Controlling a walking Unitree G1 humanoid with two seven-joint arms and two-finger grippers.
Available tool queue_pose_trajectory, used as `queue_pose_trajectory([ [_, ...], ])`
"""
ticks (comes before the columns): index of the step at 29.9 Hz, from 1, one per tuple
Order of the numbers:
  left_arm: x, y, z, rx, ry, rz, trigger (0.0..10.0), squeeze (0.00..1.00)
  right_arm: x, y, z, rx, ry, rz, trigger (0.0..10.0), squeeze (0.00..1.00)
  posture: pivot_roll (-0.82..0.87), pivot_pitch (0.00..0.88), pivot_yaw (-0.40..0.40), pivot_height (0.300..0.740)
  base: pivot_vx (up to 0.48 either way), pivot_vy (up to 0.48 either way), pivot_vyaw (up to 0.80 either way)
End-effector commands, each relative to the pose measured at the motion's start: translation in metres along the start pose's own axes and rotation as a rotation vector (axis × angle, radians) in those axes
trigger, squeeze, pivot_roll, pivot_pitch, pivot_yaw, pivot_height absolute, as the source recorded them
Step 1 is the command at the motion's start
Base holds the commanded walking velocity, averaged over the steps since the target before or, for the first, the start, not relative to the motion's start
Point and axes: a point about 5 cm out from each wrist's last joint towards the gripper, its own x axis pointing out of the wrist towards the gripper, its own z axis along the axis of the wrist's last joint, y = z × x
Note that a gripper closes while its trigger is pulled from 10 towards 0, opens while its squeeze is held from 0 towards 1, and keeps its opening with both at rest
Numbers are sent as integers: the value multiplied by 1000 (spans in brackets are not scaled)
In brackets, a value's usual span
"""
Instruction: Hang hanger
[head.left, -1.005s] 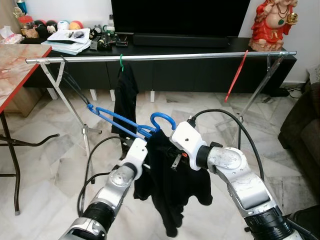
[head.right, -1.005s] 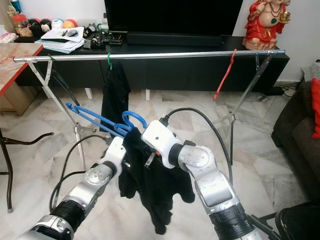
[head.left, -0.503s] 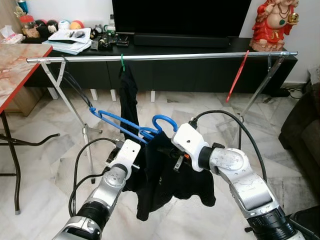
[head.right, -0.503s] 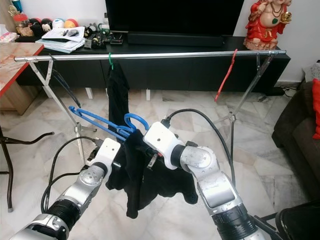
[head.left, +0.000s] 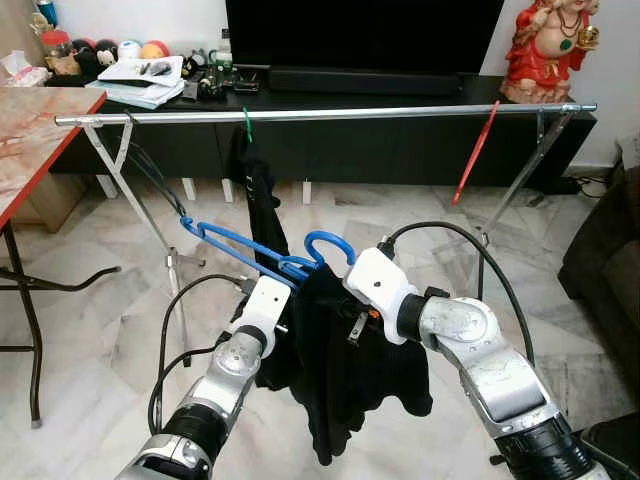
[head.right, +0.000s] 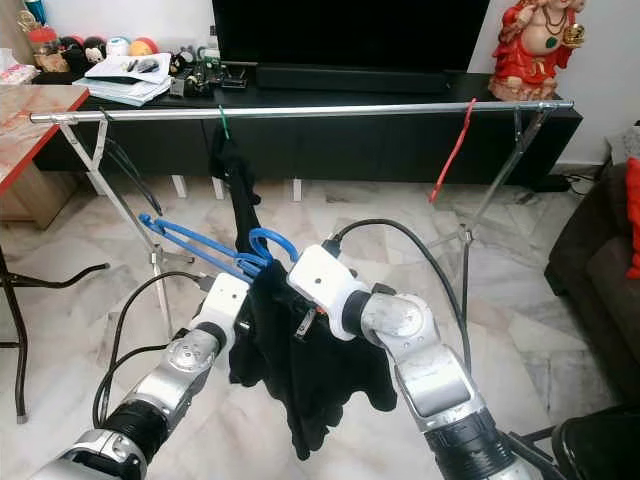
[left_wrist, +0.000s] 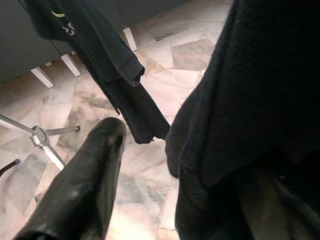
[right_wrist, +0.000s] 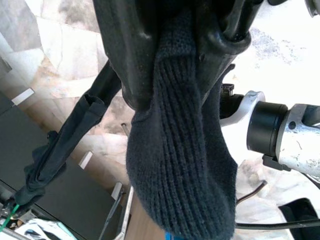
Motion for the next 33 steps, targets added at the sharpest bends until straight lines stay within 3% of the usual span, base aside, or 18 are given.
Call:
queue_pose_trajectory([
  [1, -1, -1, 1, -3, -15, -9, 0, 0, -2, 3, 13, -36, -61, 11, 0, 0, -122, 104, -14, 740, 0, 0, 0],
  [15, -1, -12, -2, -52, -4, -143, 0, 0, -2, 2, 16, -33, -74, 16, 0, 0, -120, 105, -16, 740, 0, 0, 0],
  [23, -1, -13, -4, -94, 6, -149, 0, 0, -3, 2, 16, -34, -76, 18, 0, 0, -124, 106, -18, 740, 0, 0, 0],
  [33, -2, -6, -9, -87, 22, -123, 0, 0, -6, -2, 8, -60, -33, -5, 0, 0, -121, 107, -18, 740, 0, 0, 0],
])
